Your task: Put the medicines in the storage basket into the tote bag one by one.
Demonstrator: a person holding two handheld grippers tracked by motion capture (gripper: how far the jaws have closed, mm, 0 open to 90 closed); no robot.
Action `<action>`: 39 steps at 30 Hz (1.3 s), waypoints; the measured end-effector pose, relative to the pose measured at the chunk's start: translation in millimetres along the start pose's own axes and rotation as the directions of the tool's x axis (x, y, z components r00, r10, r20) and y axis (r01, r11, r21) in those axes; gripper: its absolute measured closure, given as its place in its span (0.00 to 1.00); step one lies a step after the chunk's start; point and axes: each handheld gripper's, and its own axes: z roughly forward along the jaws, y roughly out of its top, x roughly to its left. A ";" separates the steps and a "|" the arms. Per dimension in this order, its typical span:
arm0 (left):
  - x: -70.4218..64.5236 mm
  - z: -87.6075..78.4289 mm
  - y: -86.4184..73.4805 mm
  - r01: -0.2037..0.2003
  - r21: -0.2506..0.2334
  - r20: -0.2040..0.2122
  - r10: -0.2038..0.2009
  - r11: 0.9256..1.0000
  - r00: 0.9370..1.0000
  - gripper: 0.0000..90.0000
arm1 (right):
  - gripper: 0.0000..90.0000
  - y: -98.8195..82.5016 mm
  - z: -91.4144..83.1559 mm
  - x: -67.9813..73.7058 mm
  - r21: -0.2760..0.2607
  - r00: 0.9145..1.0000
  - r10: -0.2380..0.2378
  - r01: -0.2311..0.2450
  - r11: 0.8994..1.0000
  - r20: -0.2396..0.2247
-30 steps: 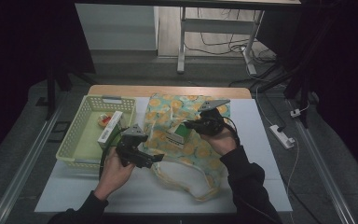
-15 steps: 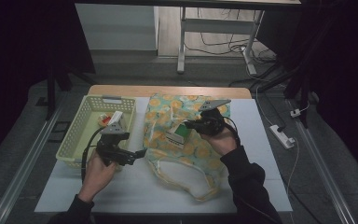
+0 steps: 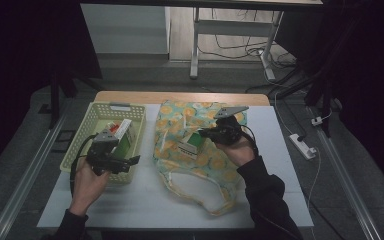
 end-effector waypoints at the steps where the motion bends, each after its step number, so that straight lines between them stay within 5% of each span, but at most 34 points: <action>1: 3.0 -0.6 -1.0 0.006 0.002 -0.016 -0.006 1.000 1.000 0.00 | 0.99 0.0 0.0 -0.1 0.000 1.000 0.000 0.000 1.000 0.000; 8: 27.3 2.9 -10.2 0.055 0.078 -0.119 -0.046 0.995 0.992 0.00 | 0.99 -0.1 -0.1 -0.8 0.003 1.000 0.001 -0.001 1.000 0.001; 19: 46.6 17.7 -18.3 0.123 0.165 -0.158 -0.097 0.979 0.983 0.03 | 0.99 -0.2 1.1 -0.8 0.004 1.000 -0.001 0.001 1.000 -0.001; 24: 45.5 17.8 -17.5 0.117 0.177 -0.188 -0.083 0.977 0.979 0.18 | 0.99 -0.2 1.3 -0.6 0.006 1.000 -0.002 0.002 1.000 -0.002; 33: 46.0 16.4 -18.6 0.141 0.180 -0.167 -0.111 0.974 0.980 0.53 | 0.99 -0.5 1.4 -1.0 0.009 1.000 -0.002 0.002 1.000 0.000; 39: 46.3 15.4 -19.5 0.144 0.177 -0.178 -0.113 0.974 0.978 0.67 | 0.99 -0.7 1.8 -0.9 0.010 1.000 -0.002 0.002 1.000 0.002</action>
